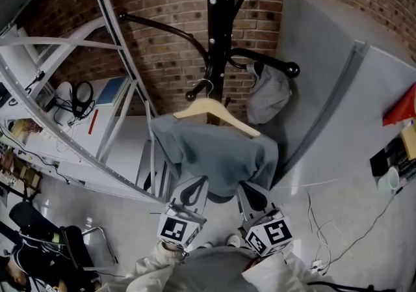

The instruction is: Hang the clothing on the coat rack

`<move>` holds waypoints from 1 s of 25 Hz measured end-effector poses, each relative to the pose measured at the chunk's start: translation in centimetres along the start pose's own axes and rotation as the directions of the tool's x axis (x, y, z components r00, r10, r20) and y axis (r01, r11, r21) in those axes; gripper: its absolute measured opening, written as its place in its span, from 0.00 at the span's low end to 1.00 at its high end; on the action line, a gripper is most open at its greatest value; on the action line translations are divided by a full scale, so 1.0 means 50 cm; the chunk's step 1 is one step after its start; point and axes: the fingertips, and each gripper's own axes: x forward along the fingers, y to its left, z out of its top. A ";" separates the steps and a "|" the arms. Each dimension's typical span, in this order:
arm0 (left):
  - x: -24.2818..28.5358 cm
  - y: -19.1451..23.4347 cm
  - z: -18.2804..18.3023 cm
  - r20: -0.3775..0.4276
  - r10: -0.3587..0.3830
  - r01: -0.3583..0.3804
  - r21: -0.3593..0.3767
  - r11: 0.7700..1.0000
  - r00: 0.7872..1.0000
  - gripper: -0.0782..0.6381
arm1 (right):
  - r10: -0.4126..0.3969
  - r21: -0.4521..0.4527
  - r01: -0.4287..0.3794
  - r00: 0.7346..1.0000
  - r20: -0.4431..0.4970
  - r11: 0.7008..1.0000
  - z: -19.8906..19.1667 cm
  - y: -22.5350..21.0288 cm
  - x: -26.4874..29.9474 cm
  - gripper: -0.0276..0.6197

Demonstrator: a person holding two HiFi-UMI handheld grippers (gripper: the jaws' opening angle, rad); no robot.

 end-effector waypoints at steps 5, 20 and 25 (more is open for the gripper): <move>-0.068 0.026 0.001 0.019 -0.030 0.030 0.007 1.000 0.999 0.12 | -0.014 -0.013 0.014 1.000 0.002 1.000 -0.007 0.083 0.004 0.08; -0.242 0.035 -0.016 0.066 -0.143 0.145 -0.031 0.989 0.988 0.12 | -0.132 -0.040 0.132 0.991 0.006 0.990 -0.046 0.270 -0.045 0.08; -0.246 0.010 -0.009 0.053 -0.174 0.177 -0.051 0.983 0.983 0.12 | -0.156 -0.058 0.155 0.988 -0.001 0.986 -0.040 0.272 -0.061 0.08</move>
